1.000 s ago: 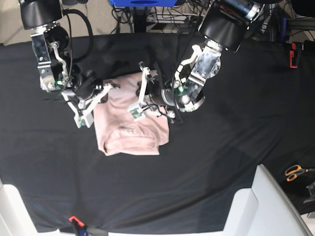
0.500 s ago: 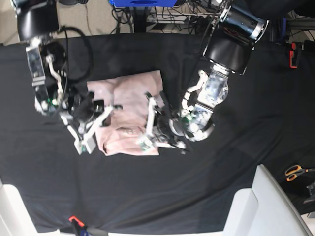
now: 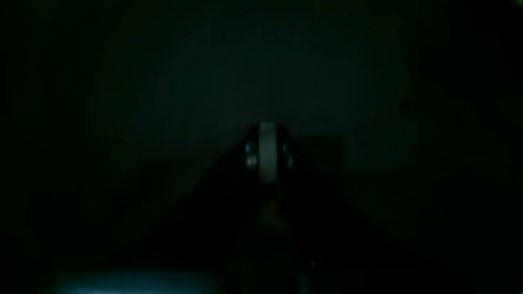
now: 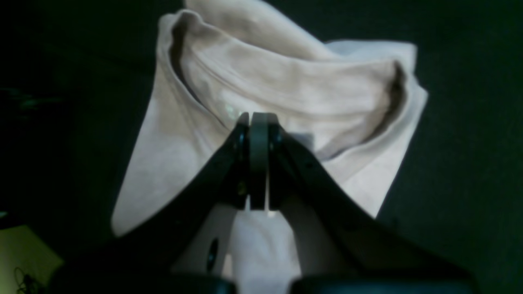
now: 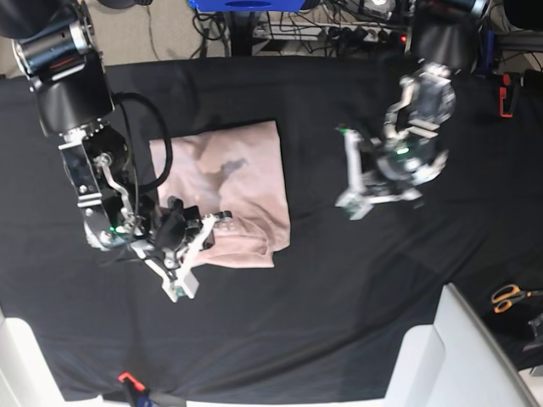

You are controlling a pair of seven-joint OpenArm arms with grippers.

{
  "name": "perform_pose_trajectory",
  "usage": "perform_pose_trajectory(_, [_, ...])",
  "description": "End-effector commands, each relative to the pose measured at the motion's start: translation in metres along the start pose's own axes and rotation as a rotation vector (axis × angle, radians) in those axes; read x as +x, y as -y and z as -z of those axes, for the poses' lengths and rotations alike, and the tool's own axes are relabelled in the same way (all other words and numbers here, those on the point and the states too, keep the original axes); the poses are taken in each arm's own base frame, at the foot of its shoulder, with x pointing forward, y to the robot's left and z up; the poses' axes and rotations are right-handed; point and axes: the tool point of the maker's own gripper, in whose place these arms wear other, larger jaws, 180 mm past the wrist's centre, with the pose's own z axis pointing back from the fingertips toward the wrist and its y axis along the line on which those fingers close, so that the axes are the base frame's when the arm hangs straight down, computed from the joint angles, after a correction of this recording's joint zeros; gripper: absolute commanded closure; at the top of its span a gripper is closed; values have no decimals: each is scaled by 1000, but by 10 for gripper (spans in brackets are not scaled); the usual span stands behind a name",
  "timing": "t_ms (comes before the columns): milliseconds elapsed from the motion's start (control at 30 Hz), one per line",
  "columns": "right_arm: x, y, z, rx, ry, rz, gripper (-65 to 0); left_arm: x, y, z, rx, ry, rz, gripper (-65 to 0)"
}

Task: Fold the T-shirt properly
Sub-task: 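Press and smooth the folded shirt's edge with the right gripper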

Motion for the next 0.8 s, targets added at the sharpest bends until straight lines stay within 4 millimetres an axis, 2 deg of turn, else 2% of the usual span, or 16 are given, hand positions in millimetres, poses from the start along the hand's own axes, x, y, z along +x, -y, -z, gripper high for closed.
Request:
perform_pose_trajectory(0, [21,7,-3,-11,60,-12,-8,-2,-9,-10,20,28,-21,0])
perform_pose_trajectory(133, [21,19,11,-31,49,-7,-8,-27,-10,-28,44,28,-83,0])
perform_pose_trajectory(200, [21,28,14,-47,47,1,-8,-31,-11,-35,58,34,-100,0])
perform_pose_trajectory(367, [23,45,19,-76,58,26,-8,-38,-16,-40,75,30,-123,0])
perform_pose_trajectory(633, [3,83,30,-147,68,94,-8,-39,-15,-39,73,26,-124,0])
perform_pose_trajectory(767, [4,88,30,-157,90,98,-8,-39,-12,-38,68,25,-120,0])
